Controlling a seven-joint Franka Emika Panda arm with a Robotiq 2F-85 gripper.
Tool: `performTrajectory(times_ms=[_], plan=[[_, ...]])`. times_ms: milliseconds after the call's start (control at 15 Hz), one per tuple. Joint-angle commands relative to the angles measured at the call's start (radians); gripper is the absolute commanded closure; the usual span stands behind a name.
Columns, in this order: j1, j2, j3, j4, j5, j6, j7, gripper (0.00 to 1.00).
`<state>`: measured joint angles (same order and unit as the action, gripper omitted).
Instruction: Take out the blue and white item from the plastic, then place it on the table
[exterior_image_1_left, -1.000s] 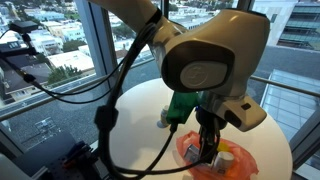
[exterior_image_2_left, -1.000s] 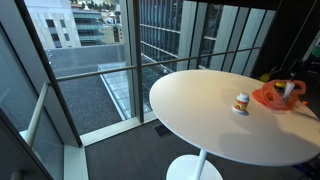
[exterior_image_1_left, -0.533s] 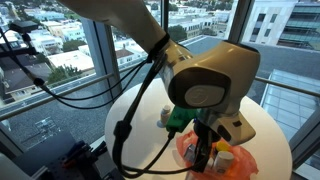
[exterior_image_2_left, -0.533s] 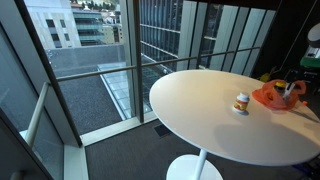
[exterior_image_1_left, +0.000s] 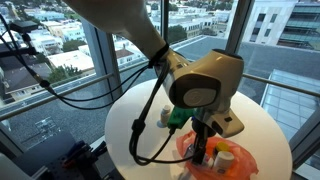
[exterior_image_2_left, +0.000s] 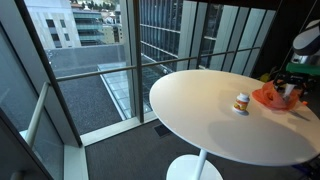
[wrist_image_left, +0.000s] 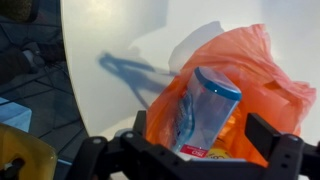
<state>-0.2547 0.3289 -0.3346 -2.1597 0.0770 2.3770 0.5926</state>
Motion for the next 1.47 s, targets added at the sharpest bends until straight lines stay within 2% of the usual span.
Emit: performTrajectory(times_ms=[0,467,533,600,1000,1067,1400], plan=[[0.018,0.041,0.0,0.035,0.015,0.031,0.026,0.0],[0.046,0.09,-0.007,0.04,0.004,0.082,0.046,0.0],[0.047,0.093,-0.007,0.039,0.005,0.086,0.045,0.25],[0.047,0.092,-0.006,0.038,0.007,0.088,0.042,0.27],[0.046,0.015,-0.014,0.019,0.005,0.05,0.026,0.76],[0.048,-0.01,-0.018,0.011,-0.003,0.037,0.025,0.82],[0.056,-0.158,-0.01,-0.033,-0.037,-0.029,0.014,0.82]])
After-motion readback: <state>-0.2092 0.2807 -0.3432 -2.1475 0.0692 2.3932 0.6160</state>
